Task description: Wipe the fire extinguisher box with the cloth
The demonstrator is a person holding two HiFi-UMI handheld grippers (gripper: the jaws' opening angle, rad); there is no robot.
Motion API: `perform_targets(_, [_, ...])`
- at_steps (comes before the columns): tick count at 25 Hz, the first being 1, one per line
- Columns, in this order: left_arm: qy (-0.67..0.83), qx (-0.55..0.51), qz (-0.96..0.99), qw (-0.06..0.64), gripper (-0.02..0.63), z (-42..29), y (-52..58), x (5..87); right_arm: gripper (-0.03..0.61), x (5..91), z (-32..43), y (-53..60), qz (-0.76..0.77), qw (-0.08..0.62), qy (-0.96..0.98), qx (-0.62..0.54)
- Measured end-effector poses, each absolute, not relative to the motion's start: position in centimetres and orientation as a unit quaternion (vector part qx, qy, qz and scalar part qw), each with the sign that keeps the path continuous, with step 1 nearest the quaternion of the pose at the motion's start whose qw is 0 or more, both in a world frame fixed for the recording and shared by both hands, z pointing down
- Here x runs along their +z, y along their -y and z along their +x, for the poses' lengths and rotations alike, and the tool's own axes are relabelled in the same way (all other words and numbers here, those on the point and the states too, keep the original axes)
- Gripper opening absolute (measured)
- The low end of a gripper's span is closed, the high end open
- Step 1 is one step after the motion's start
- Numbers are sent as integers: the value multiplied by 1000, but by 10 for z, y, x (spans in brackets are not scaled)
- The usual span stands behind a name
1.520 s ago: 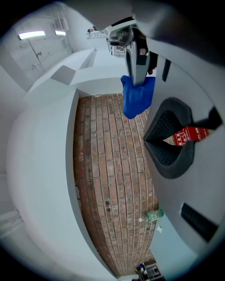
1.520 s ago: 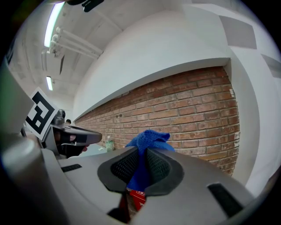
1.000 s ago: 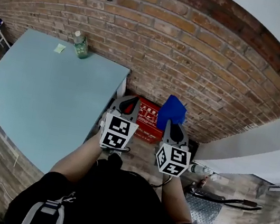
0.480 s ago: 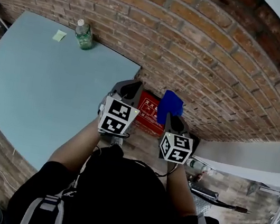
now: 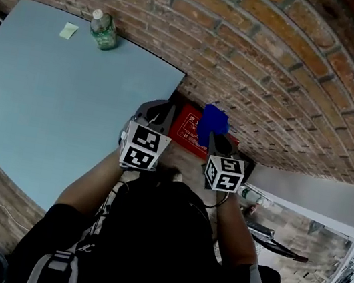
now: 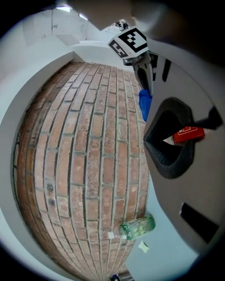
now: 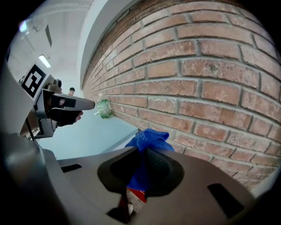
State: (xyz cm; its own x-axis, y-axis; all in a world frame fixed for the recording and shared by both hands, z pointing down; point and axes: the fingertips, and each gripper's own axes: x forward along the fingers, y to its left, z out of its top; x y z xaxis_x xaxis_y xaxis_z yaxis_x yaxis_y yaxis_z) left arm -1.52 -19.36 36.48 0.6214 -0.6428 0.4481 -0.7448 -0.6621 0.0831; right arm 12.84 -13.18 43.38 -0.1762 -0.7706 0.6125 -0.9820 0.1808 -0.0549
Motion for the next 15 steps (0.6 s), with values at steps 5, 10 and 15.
perform_targets(5, [399,206,879,158,6,-26,194,398,48,482,106,142,556,266,748,245])
perform_targets(10, [409,233,864,177,6,-31,193,434,48,540,99,168,509,315,764,240])
perform_targets(15, [418,260,850,188,6,-33,179,463,48,610,102,190,471,380,766,215])
